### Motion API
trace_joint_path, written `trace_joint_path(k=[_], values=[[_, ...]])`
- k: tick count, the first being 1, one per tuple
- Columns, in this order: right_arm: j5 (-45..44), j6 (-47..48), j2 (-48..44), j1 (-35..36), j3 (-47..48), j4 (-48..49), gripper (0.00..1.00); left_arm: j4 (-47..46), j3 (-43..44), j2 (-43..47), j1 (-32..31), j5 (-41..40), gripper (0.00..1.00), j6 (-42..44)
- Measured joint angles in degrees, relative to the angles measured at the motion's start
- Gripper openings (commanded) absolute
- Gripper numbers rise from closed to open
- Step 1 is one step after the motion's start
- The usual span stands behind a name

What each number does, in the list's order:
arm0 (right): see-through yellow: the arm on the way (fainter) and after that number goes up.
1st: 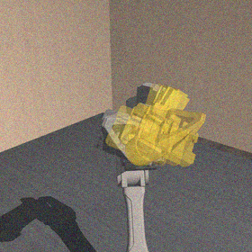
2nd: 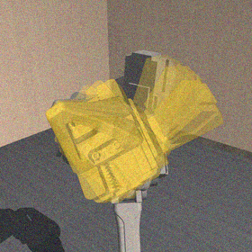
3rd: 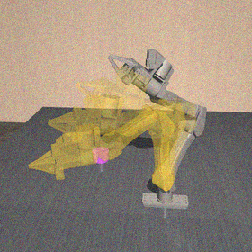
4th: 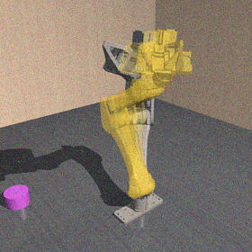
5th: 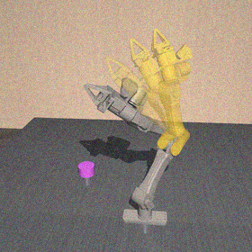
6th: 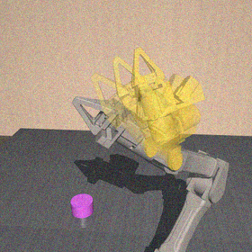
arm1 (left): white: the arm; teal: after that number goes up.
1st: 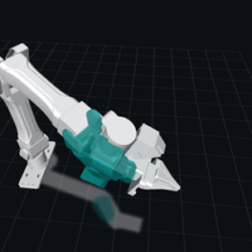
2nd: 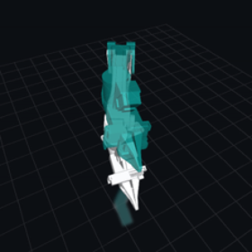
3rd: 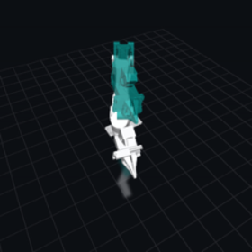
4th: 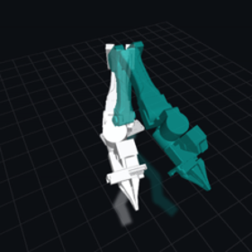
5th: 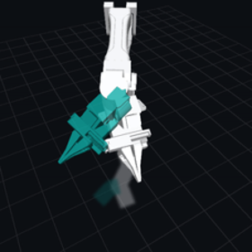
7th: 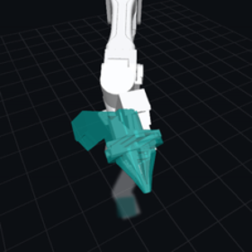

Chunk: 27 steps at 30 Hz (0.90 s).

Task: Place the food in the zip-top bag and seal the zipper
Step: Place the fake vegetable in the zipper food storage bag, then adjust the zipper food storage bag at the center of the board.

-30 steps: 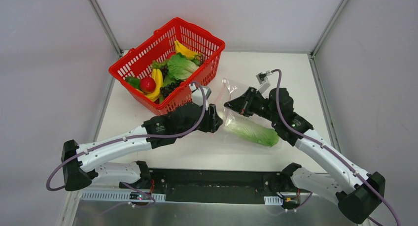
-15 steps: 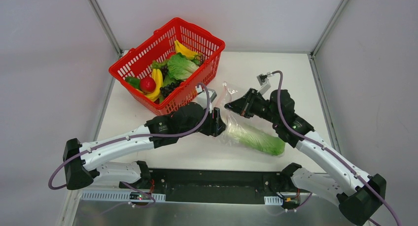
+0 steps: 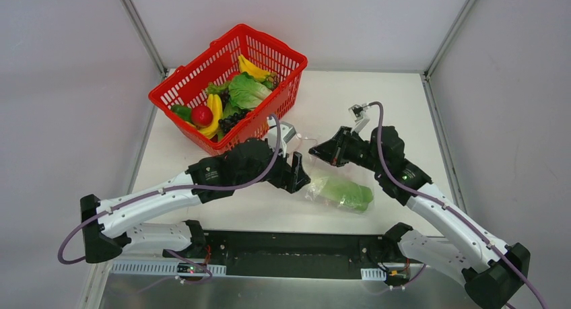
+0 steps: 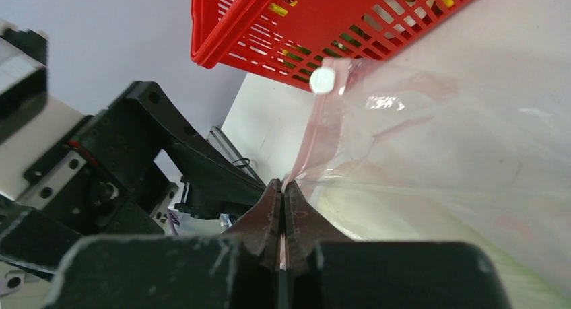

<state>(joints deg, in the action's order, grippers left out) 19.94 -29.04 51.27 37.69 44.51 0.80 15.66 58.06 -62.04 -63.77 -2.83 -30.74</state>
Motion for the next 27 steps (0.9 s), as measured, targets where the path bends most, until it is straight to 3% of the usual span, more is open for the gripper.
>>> trace_joint_path(k=[7, 13, 15, 20, 23, 27], values=[[0.1, 4.1, 0.0, 0.0, -0.1, -1.3, 0.00, 2.6, 1.2, 2.2, 0.0, -1.7, 0.73, 1.9], [1.8, 5.3, -0.9, 0.0, -0.1, -1.6, 0.00, 5.6, 1.2, 3.3, 0.0, -10.9, 0.78, 2.3], [2.1, 5.6, -2.0, 0.0, -0.2, -1.6, 0.00, 6.9, 1.6, 2.3, 0.0, -14.2, 0.82, 2.9], [2.4, 5.8, -4.2, 0.0, -0.2, -1.6, 0.00, 7.2, 3.0, -2.8, 0.2, -17.0, 0.81, 4.8], [3.1, 5.8, -4.2, 0.0, -0.2, -1.7, 0.00, 5.2, 3.1, -6.0, 1.4, -15.6, 0.71, 5.6], [3.3, 5.8, -4.3, 0.0, -0.2, -1.9, 0.00, 1.9, 3.1, -7.7, 4.1, -12.6, 0.39, 6.4]])
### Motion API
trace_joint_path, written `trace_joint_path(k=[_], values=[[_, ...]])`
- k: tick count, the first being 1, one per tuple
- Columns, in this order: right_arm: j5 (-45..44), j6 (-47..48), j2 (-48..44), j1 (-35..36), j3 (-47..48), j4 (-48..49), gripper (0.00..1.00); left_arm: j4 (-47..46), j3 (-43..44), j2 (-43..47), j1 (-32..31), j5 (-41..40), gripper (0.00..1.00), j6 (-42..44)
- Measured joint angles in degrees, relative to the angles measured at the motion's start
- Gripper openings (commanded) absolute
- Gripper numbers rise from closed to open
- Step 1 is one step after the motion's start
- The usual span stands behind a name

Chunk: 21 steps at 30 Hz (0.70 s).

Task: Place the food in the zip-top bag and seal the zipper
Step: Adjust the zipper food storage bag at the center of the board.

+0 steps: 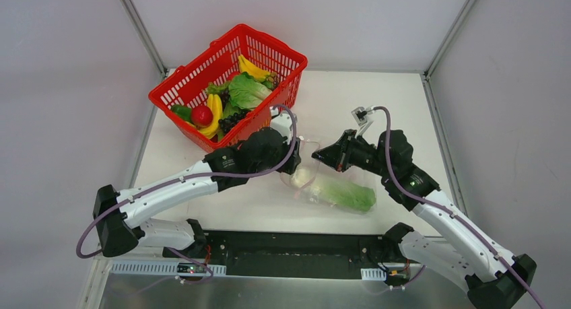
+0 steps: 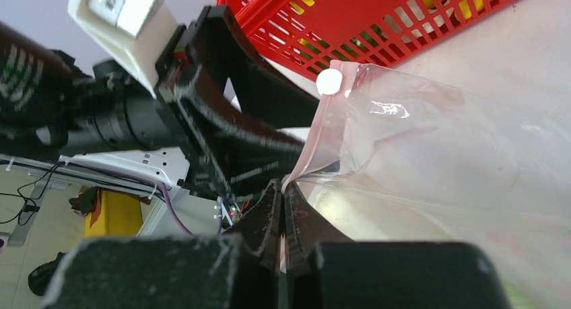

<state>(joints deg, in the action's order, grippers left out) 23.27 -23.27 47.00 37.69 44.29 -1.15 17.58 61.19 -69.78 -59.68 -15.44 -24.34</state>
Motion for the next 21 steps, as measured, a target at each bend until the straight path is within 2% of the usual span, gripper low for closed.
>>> trace_joint_path(k=[3, 6, 7, 16, 21], values=[[0.1, 0.0, -0.4, 0.0, -0.4, -0.1, 0.00, -3.1, 0.0, -0.3, 3.0, 3.0, 0.19, 0.1], [0.1, 0.1, -1.0, 0.0, -0.6, -0.8, 0.00, -5.2, 0.0, -0.4, 4.7, 4.8, 0.02, 0.1], [0.1, 0.2, -1.2, 0.0, -0.6, -1.1, 0.00, -5.8, 0.0, -0.5, 4.7, 5.0, 0.00, 0.2], [-1.1, 1.5, -1.7, 0.0, -0.5, -4.6, 0.00, -7.4, 1.4, -1.8, 4.6, 7.9, 0.00, 0.4], [-2.2, 1.7, -2.4, 0.0, -0.5, -5.9, 0.00, -8.2, 3.5, -2.3, 4.6, 9.0, 0.37, 1.0]])
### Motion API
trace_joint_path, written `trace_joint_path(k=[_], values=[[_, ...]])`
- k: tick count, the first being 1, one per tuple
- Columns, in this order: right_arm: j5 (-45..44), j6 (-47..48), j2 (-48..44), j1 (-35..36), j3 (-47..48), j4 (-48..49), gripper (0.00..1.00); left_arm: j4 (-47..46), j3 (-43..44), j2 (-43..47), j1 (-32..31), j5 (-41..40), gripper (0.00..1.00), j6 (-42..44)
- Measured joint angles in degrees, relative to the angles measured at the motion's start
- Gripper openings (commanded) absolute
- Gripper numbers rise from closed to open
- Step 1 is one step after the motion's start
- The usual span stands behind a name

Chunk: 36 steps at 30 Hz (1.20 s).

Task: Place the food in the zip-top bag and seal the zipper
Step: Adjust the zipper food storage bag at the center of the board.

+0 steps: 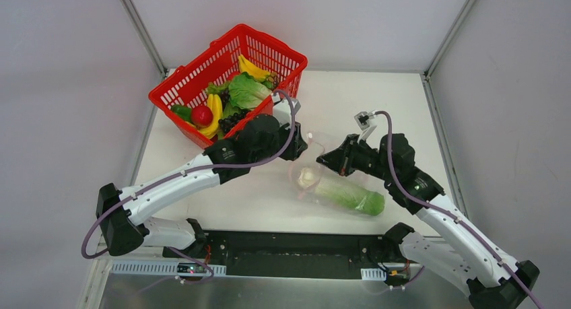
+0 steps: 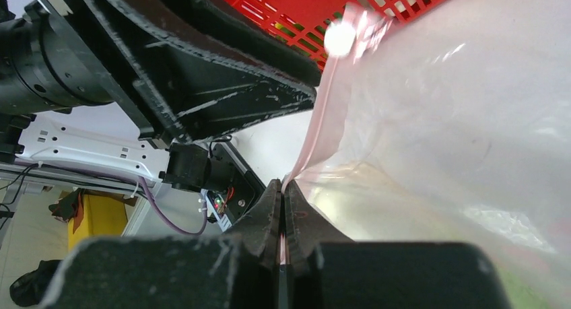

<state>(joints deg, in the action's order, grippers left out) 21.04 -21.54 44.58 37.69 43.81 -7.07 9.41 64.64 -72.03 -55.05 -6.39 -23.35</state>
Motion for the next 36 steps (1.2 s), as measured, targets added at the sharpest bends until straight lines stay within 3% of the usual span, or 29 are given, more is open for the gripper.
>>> trace_joint_path(k=[4, 9, 18, 20, 26, 30, 36], values=[[-0.7, 0.0, -0.5, 0.0, 0.0, -0.5, 0.00, -0.8, 0.1, -0.4, 0.0, 0.5, 0.50, 0.2], [-1.2, 0.0, -1.0, 0.0, 0.0, -0.5, 0.00, -0.9, 0.1, -2.3, 0.0, 1.5, 0.60, 0.2], [-2.2, -0.1, -1.2, 0.0, 0.0, -0.5, 0.00, -1.0, -1.8, -2.0, 0.0, 3.0, 0.59, 0.3], [-2.2, -0.1, -1.2, 0.0, 0.0, -0.5, 0.00, -0.9, -1.8, -2.1, 0.0, 3.3, 0.56, 0.4], [-2.1, -0.4, -1.2, 0.0, 0.0, -0.5, 0.00, -1.3, -1.8, -4.3, 0.2, 3.5, 0.28, 0.8], [-2.1, -0.4, -1.1, 0.0, 0.0, -0.5, 0.00, -1.2, -1.8, -6.6, 0.4, 3.7, 0.02, 1.4], [-2.9, -0.2, -1.0, 0.0, 0.7, -2.6, 0.04, -1.9, -1.8, -6.2, 0.4, 4.0, 0.00, 1.6]])
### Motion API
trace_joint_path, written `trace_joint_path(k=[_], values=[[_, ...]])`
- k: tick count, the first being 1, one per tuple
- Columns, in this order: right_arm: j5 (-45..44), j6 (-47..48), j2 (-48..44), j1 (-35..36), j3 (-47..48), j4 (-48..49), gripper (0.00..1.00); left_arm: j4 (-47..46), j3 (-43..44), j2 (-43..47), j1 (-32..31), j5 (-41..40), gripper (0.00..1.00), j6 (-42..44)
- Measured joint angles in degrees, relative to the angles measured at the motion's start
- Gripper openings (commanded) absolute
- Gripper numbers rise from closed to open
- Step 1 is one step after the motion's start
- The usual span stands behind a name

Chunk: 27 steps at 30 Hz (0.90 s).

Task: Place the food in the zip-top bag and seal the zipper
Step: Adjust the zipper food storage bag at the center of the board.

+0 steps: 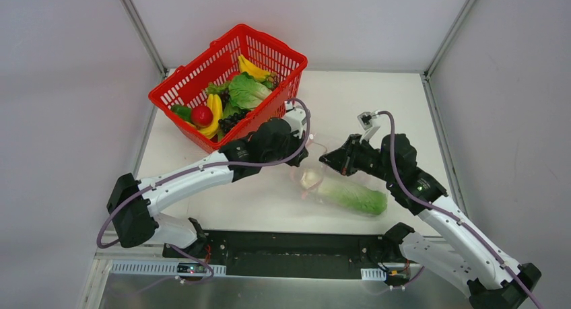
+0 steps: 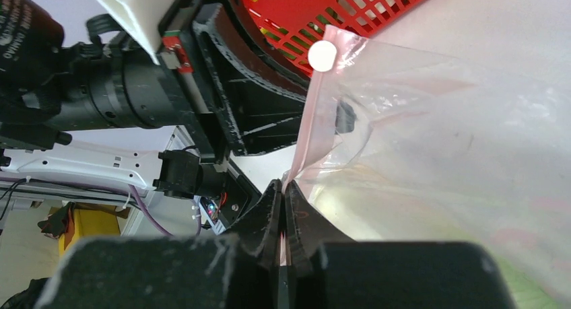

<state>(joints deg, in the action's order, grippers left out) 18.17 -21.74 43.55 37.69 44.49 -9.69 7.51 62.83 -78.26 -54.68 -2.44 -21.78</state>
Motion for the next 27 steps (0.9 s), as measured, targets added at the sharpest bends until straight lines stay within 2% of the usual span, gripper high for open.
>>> trace_joint_path(k=[2, 8, 12, 16, 20, 27], values=[[-0.5, 0.2, 0.0, 0.0, 0.5, -0.9, 0.07, -0.2, 0.0, 0.9, 0.0, 0.0, 0.00, 0.0], [-2.4, 1.0, 0.3, 0.0, 3.9, -5.2, 0.25, -0.3, 2.4, 2.1, 0.0, -0.2, 0.00, 0.0], [-3.8, 1.6, 1.9, 0.0, 6.6, -7.7, 0.29, -0.3, 5.1, 2.1, 0.0, -0.1, 0.00, 0.0], [-4.7, 1.7, 4.9, 0.0, 9.3, -9.9, 0.39, -0.3, 5.7, 2.1, 0.0, -0.2, 0.00, 0.0], [-6.0, 1.7, 6.4, 0.0, 12.5, -12.4, 0.45, 0.5, 5.7, 2.1, 0.0, -0.3, 0.00, -0.1], [-7.0, 1.4, 8.3, 0.5, 19.4, -14.4, 0.46, 2.7, 7.8, 2.1, 0.0, -1.1, 0.00, -0.5]])
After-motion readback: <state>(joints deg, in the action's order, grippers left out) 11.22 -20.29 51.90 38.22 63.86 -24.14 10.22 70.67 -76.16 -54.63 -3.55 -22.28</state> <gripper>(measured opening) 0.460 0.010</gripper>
